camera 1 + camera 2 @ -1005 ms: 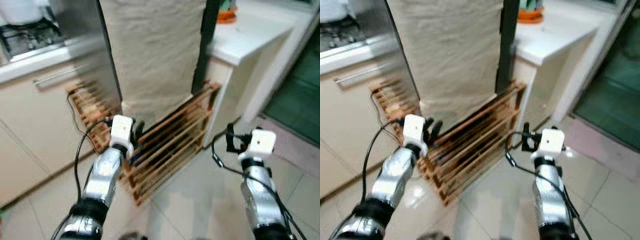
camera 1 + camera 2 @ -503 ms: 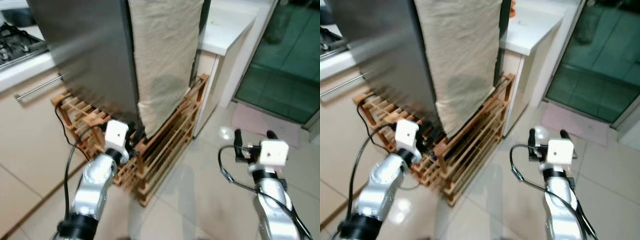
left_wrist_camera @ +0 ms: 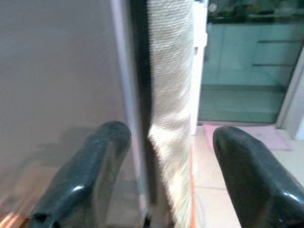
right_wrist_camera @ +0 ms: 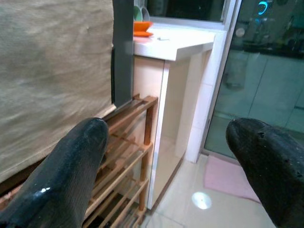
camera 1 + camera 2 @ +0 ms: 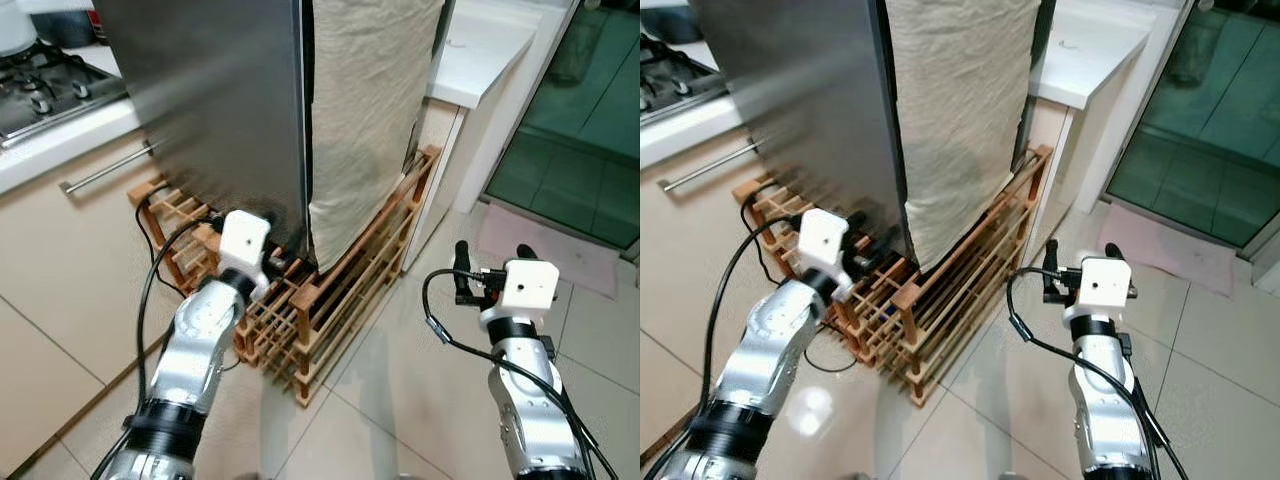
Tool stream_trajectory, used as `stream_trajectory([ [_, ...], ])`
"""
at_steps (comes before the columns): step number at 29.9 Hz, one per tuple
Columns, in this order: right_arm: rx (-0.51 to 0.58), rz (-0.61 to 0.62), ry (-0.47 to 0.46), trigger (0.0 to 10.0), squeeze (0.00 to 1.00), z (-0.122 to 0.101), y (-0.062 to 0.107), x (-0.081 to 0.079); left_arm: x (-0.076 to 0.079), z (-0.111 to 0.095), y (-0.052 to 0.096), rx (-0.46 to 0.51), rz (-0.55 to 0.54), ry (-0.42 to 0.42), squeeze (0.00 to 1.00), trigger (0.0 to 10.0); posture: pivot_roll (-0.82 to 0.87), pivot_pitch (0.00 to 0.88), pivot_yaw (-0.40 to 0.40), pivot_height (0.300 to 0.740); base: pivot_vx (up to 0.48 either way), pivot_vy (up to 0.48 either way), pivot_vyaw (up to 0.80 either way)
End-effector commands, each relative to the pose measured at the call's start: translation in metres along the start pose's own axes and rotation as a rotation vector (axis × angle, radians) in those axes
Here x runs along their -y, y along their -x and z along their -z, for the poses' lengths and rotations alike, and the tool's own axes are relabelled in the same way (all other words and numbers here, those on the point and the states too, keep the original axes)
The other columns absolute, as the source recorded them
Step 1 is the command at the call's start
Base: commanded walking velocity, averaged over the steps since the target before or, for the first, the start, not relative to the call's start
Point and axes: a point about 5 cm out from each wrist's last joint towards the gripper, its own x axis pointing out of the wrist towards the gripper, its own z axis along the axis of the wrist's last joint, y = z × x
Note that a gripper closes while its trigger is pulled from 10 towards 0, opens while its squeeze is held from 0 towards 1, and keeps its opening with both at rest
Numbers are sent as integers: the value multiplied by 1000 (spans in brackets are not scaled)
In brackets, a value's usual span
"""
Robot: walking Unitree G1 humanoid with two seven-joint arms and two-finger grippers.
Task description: Restocking fridge
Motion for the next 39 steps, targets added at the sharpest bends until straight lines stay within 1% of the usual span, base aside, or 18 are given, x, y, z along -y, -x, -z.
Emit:
stream_trajectory([
  [1,-3,1,12,10000,0,-2,-3,1,0,-6,-10,1,1,9,0,10000,-58,0,4,736,0,0,0],
  [3,-3,1,14,10000,0,-2,-3,1,-3,-16,-20,19,-18,6,0,10000,-64,0,8,736,0,0,0],
  [5,-4,1,17,10000,0,-1,-3,1,-4,-28,-27,49,-23,24,0,10000,-68,0,12,736,0,0,0],
  [8,-12,3,20,10000,0,0,-1,2,-3,-41,-34,72,-15,55,0,10000,-77,0,18,736,0,0,0],
  [10,-17,6,21,10000,0,1,1,2,-1,-46,-38,76,-8,66,0,10000,-81,0,21,736,0,0,0],
  [13,-26,9,20,10000,0,3,2,2,2,-45,-42,63,-4,60,0,10000,-84,0,22,736,0,0,0],
  [15,-31,7,20,10000,0,3,2,0,7,-42,-46,50,12,74,0,10000,-84,0,22,736,0,0,0],
  [16,-31,7,20,10000,0,3,2,0,7,-42,-46,50,12,74,0,10000,-84,0,22,736,0,0,0],
  [21,-50,2,14,10000,0,5,2,3,16,-38,-59,-1,-3,85,0,10000,-86,0,12,736,0,0,0],
  [22,-53,2,14,10000,0,5,2,3,16,-37,-62,-17,-18,96,0,10000,-90,0,14,736,0,0,0],
  [23,-54,2,16,10000,0,5,1,3,18,-37,-68,-39,-51,118,0,10000,-98,0,16,736,0,0,0],
  [27,-53,7,19,10000,0,5,1,4,21,-38,-73,-50,-74,132,0,10000,-110,0,25,736,0,0,0],
  [32,-53,15,21,10000,0,5,3,6,16,-38,-72,-45,-92,147,0,10000,-113,0,29,736,0,0,0],
  [35,-62,14,24,10000,0,7,6,6,10,-39,-71,-38,-104,141,0,10000,-113,0,28,736,0,0,0],
  [38,-68,12,26,10000,0,9,8,5,4,-35,-64,-40,-117,116,0,10000,-107,0,32,736,0,0,0],
  [39,-68,12,26,10000,0,9,8,5,4,-35,-64,-40,-117,116,0,10000,-107,0,32,736,0,0,0],
])
